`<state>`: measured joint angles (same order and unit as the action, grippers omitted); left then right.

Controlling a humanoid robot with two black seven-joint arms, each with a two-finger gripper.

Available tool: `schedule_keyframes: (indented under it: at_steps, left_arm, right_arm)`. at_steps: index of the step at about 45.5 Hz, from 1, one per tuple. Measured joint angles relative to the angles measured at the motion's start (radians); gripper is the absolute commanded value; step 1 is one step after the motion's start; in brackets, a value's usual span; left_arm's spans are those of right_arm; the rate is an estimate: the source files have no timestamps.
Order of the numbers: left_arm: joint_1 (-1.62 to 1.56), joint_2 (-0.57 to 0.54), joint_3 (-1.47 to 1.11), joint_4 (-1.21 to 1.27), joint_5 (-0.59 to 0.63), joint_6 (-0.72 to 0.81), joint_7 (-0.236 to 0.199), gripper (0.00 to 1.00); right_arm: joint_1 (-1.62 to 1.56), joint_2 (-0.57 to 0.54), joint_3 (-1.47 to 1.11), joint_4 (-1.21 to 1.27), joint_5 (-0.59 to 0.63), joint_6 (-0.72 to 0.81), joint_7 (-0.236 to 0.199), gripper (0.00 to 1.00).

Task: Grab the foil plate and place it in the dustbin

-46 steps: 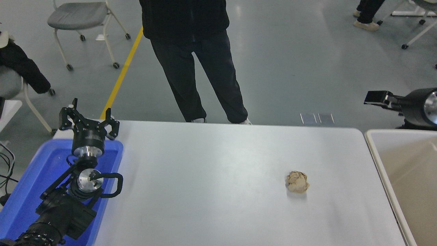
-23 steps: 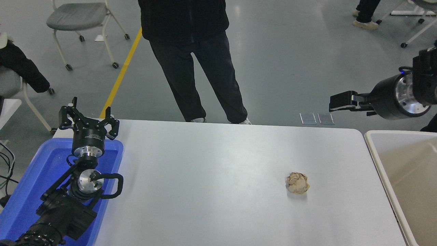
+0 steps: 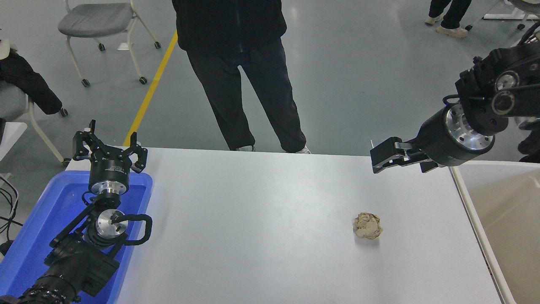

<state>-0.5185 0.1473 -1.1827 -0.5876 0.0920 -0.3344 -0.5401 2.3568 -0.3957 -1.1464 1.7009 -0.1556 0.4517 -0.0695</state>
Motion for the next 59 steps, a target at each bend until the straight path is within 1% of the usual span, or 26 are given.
schedule_keyframes:
  at_steps: [13,22,32,59]
  left_arm:
    - [0.0,0.0,0.0,0.0,0.0,0.0,0.0,0.99]
    - [0.0,0.0,0.0,0.0,0.0,0.0,0.0,0.99]
    - [0.0,0.0,0.0,0.0,0.0,0.0,0.0,0.99]
    - [0.0,0.0,0.0,0.0,0.0,0.0,0.0,0.99]
  right_arm:
    - [0.003,0.06,-0.008,-0.032,0.051,0.014,-0.008,1.0]
    - [0.006,0.086,-0.032,-0.052,0.059,-0.009,-0.019,1.0]
    - [0.009,0.097,-0.044,-0.06,0.062,0.005,-0.023,1.0]
    - [0.038,0.102,-0.049,-0.065,0.067,0.194,-0.016,1.0]
